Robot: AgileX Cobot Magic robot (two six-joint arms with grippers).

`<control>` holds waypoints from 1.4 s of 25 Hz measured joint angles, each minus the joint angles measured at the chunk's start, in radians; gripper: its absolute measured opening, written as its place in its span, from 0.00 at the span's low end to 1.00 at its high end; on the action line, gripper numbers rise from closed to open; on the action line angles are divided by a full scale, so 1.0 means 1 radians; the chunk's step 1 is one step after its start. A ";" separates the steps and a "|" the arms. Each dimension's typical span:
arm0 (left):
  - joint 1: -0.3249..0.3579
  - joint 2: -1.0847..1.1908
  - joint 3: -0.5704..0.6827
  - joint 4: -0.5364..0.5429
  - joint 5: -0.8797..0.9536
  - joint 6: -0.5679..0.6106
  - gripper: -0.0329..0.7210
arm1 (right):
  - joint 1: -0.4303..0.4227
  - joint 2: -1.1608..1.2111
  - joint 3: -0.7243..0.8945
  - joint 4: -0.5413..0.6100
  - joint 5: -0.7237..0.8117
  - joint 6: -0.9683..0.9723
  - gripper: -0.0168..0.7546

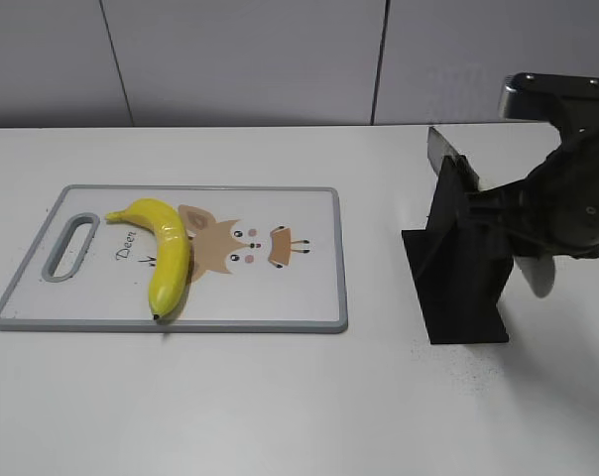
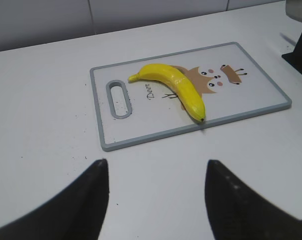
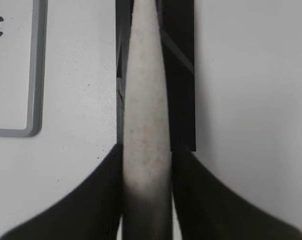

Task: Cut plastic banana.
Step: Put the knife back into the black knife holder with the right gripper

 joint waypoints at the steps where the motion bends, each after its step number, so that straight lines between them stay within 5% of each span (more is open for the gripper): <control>1: 0.000 0.000 0.000 0.000 0.000 0.000 0.82 | 0.000 0.000 0.000 0.000 0.000 0.000 0.38; 5: 0.000 0.000 0.000 0.000 0.000 0.000 0.82 | 0.000 0.000 0.000 0.002 0.000 0.000 0.71; 8: 0.000 0.000 0.000 0.000 0.000 0.000 0.82 | 0.000 0.000 0.000 0.026 0.000 0.000 0.81; 22: 0.000 0.000 0.000 0.000 0.000 0.000 0.82 | 0.000 -0.171 -0.054 0.026 0.103 -0.044 0.79; 35: 0.000 0.000 0.000 0.000 0.000 0.000 0.82 | 0.000 -0.483 -0.060 0.030 0.282 -0.349 0.79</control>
